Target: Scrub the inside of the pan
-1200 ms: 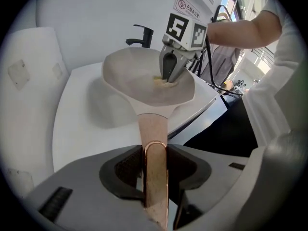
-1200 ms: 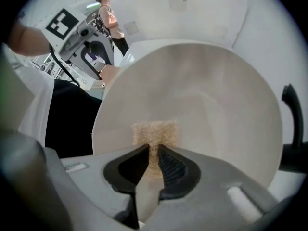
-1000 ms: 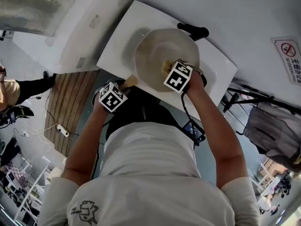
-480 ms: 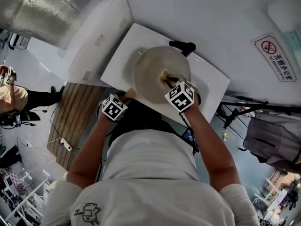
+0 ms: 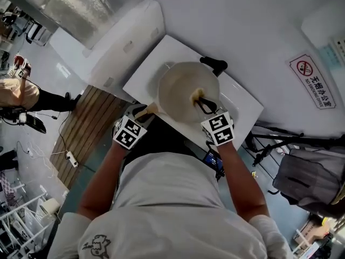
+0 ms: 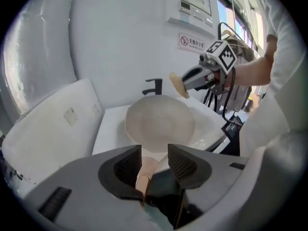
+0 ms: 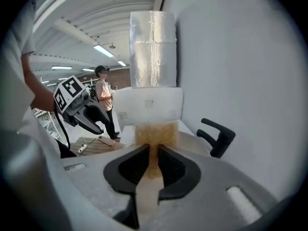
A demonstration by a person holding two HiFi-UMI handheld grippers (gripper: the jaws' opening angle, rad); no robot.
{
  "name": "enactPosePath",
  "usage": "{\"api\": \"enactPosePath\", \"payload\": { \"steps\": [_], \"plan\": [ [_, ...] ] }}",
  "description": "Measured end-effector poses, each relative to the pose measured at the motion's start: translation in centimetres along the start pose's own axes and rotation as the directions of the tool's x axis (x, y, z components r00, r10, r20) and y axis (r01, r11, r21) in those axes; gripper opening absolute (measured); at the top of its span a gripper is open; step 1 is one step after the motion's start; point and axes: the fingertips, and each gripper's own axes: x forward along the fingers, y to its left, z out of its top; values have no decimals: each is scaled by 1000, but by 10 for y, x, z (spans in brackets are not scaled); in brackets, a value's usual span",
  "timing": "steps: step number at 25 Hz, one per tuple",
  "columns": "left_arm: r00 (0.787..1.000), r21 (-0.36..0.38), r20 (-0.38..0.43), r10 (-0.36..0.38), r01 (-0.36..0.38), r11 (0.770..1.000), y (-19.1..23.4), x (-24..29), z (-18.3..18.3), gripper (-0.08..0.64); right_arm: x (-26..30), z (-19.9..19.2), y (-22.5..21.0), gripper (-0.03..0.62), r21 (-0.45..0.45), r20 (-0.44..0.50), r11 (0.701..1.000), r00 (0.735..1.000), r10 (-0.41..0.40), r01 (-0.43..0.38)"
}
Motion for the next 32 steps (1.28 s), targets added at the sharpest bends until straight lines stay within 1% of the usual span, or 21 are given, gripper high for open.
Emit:
{"api": "enactPosePath", "payload": {
  "steps": [1,3,5,7,10,16,19,22,24,27,29,32],
  "plan": [
    [999,-22,41,10,-9,1000,-3,-11,11,170,-8,5,4,60,-2,24,1000,1000,4,-4],
    [992,-79,122,9,1,997,-11,-35,32,170,-23,18,13,60,-9,77,1000,997,12,-11],
    [981,-128,196,-8,34,991,-19,-57,48,169,-39,30,24,60,-8,133,1000,991,23,-22],
    [964,-152,264,-19,61,987,-24,-78,61,167,-55,43,35,58,1,186,999,982,33,-34],
    [939,-141,342,-40,93,986,-32,-105,78,146,-76,62,52,57,-2,247,1000,969,26,-27],
    [894,-51,440,-80,114,992,-46,-153,90,55,-111,87,86,55,-11,319,1000,948,-18,23],
    [873,-6,476,-108,126,992,-55,-177,87,0,-126,95,106,54,-1,345,999,938,-44,47],
    [858,33,494,-143,146,989,-63,-200,76,-2,-141,106,133,49,-3,369,997,927,-72,79],
    [851,51,500,-161,157,986,-67,-215,64,-2,-151,114,154,46,-3,387,994,917,-96,105],
    [842,61,506,-185,179,982,-76,-241,42,-2,-162,119,185,43,24,409,991,904,-127,128],
    [838,68,506,-202,195,978,-83,-257,23,-2,-169,118,208,43,39,414,989,898,-148,145],
    [833,89,510,-214,197,976,-89,-279,-3,-2,-179,115,239,43,49,411,984,895,-175,169]
  ]
}}
